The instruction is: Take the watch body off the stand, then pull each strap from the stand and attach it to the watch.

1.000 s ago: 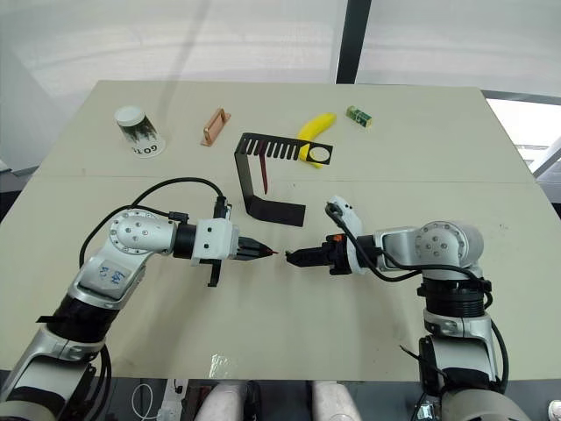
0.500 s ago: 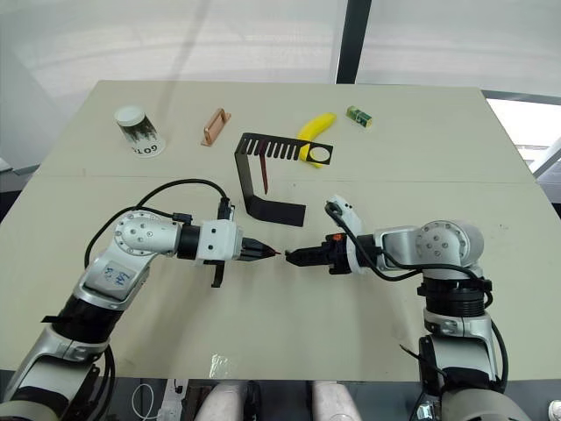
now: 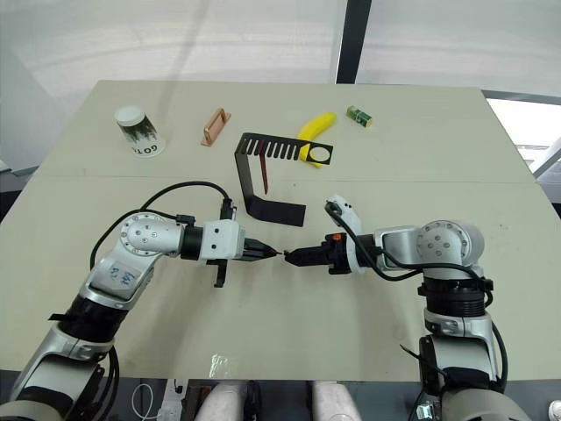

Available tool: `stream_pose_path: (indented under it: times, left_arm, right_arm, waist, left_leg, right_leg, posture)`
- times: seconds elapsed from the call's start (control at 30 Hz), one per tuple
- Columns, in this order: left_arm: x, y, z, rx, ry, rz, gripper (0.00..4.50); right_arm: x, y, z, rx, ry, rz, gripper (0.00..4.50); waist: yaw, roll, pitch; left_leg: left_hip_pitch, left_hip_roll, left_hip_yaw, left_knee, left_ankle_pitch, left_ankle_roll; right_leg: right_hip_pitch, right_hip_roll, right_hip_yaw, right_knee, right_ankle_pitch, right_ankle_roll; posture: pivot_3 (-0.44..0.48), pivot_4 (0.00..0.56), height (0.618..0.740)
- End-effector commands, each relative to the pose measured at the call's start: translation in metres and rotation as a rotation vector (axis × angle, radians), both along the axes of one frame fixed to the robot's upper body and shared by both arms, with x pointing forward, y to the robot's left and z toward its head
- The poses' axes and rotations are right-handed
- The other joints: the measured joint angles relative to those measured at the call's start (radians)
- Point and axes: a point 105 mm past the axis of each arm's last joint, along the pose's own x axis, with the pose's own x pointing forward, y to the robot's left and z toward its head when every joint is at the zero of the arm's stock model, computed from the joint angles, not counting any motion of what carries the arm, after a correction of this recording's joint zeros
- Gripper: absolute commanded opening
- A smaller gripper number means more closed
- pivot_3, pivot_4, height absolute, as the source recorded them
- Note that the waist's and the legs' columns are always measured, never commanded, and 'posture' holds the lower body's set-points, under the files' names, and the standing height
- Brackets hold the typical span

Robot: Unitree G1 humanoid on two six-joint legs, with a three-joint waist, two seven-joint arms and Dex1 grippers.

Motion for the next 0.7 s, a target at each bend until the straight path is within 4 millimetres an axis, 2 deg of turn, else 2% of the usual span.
stream_pose_path:
  times: [0.03,0.7]
  left_arm:
    - [-0.0021,-0.0050,0.0086,-0.011,-0.037,-0.019,0.00]
    - [-0.0028,-0.0075,0.0104,-0.016,-0.040,-0.029,0.00]
  right_arm:
    - [-0.0018,-0.0006,0.0092,0.020,-0.030,0.011,1.61]
    - [-0.0025,-0.0015,0.0052,0.010,-0.026,0.003,1.61]
  waist:
    - [0.000,0.000,0.000]
    - [0.000,0.000,0.000]
  left_leg:
    - [0.000,0.000,0.000,0.000,0.000,0.000]
    - [0.000,0.000,0.000,0.000,0.000,0.000]
  right_leg:
    - [0.000,0.000,0.000,0.000,0.000,0.000]
    - [0.000,0.000,0.000,0.000,0.000,0.000]
  posture:
    - [0.000,0.150,0.740]
    - [0.000,0.150,0.740]
